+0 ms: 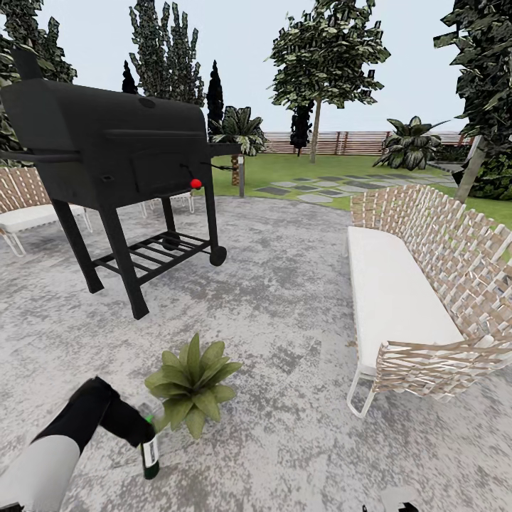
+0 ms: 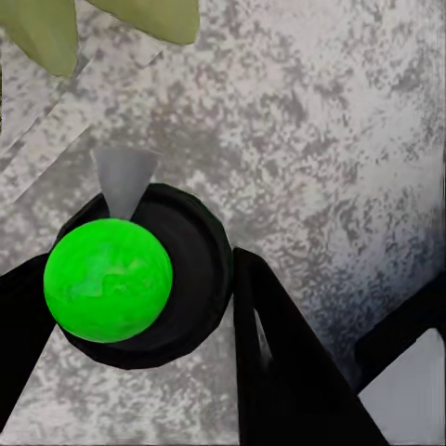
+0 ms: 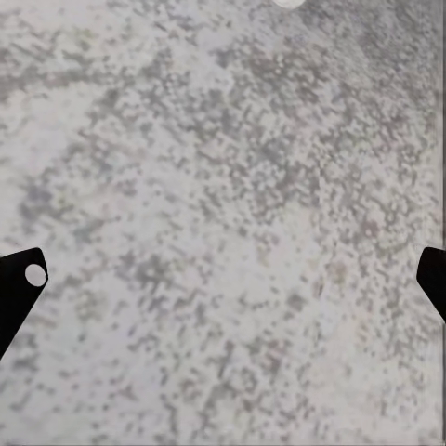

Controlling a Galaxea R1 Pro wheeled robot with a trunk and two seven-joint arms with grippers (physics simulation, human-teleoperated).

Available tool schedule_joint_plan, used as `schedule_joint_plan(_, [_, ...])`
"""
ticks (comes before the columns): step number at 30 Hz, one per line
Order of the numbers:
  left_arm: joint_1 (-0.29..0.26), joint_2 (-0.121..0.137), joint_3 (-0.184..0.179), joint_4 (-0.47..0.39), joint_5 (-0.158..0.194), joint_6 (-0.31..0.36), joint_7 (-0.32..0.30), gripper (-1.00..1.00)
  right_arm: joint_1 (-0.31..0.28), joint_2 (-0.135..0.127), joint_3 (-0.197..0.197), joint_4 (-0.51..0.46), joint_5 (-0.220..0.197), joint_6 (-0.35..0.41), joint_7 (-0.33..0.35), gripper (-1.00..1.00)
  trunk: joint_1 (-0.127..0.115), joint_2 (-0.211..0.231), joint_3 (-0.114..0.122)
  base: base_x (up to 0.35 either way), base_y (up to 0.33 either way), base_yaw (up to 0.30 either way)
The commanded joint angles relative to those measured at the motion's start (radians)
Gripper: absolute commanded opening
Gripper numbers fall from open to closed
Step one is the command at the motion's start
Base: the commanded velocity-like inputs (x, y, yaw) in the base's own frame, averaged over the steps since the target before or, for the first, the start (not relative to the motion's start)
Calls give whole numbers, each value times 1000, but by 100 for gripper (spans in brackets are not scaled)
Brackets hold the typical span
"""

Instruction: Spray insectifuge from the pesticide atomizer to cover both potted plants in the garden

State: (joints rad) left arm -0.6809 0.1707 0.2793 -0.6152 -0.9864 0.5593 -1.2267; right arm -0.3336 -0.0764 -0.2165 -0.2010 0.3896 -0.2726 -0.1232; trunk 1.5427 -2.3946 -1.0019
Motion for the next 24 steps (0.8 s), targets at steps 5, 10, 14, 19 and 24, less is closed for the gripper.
schedule_joint_plan(5, [-6, 3, -41, -7, -7, 114, -8, -100, -1, -4, -6, 2, 10, -4, -3, 100, 0, 0, -1, 0, 0, 0])
schedule_joint_plan(10, [-6, 4, -50, -9, -8, 128, -2, -100, -1, -8, -6, 2, 11, -5, -3, 100, 0, 0, -1, 0, 0, 0])
schedule_joint_plan(14, [-7, 11, -51, -9, -8, 128, 2, -100, -1, -8, -6, 2, 11, -4, -3, 100, 0, 0, -1, 0, 0, 0])
schedule_joint_plan(19, [-4, 6, -52, -9, -8, 127, 5, -100, -1, -7, -6, 2, 10, -4, -3, 100, 0, 0, -1, 1, 0, 0])
schedule_joint_plan(24, [-5, 7, -52, -9, -8, 128, 8, -100, -1, -6, -6, 2, 9, -5, -3, 100, 0, 0, -1, 148, -85, 0])
